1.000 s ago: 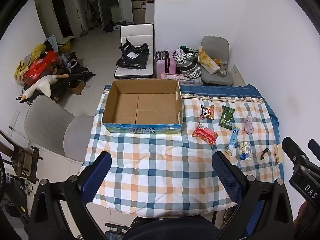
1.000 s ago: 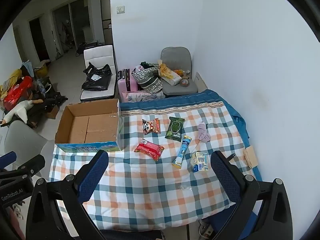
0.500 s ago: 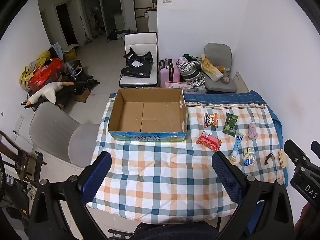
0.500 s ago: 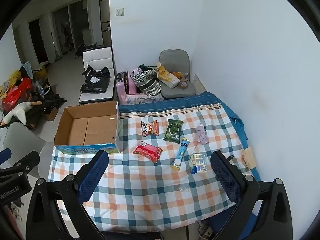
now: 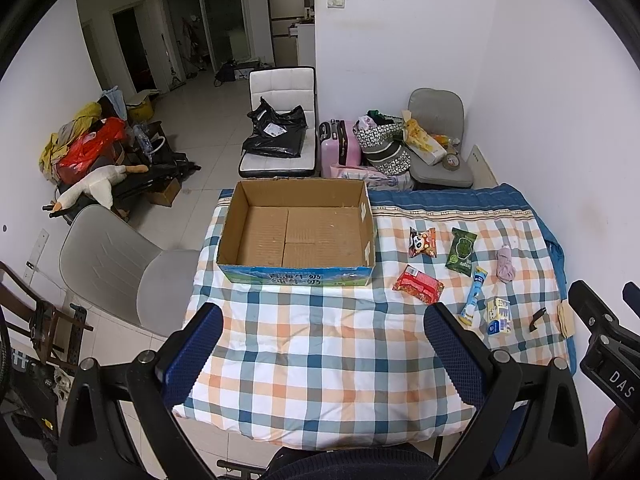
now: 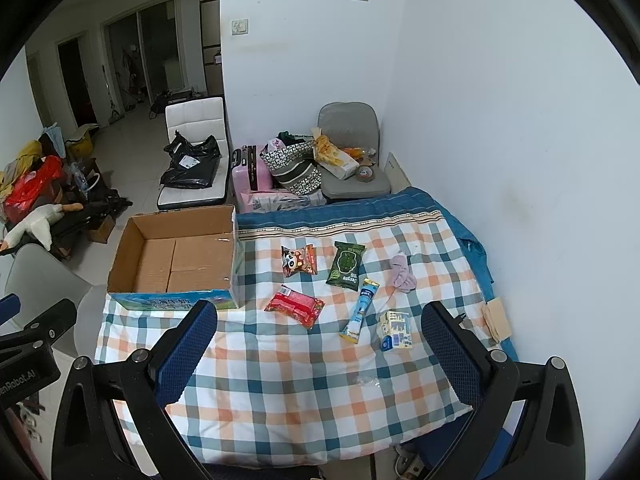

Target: Organize soft objects

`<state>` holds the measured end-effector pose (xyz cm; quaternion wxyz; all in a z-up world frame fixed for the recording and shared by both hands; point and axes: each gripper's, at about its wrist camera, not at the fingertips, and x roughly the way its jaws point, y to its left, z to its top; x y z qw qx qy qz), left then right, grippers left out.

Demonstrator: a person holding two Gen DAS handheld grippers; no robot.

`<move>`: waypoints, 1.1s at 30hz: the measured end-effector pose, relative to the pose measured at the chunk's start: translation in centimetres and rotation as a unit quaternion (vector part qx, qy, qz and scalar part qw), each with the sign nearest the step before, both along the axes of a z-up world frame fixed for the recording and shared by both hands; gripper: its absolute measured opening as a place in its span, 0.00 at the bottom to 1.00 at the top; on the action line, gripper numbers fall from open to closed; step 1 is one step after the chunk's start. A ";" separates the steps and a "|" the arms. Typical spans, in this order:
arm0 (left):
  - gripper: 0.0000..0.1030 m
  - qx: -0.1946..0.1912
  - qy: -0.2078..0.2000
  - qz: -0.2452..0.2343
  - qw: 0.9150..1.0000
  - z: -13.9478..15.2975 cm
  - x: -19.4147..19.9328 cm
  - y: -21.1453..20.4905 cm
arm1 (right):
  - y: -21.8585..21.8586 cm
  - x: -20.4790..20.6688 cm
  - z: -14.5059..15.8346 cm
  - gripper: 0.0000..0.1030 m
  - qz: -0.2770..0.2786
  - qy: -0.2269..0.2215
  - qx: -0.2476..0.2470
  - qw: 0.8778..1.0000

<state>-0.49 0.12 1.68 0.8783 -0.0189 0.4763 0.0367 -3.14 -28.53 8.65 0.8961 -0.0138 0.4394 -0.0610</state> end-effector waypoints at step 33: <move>1.00 -0.001 -0.002 0.002 1.000 -0.1 -0.2 0.0 | 0.2 -0.1 0.1 1.00 0.002 -0.001 -0.001 1.000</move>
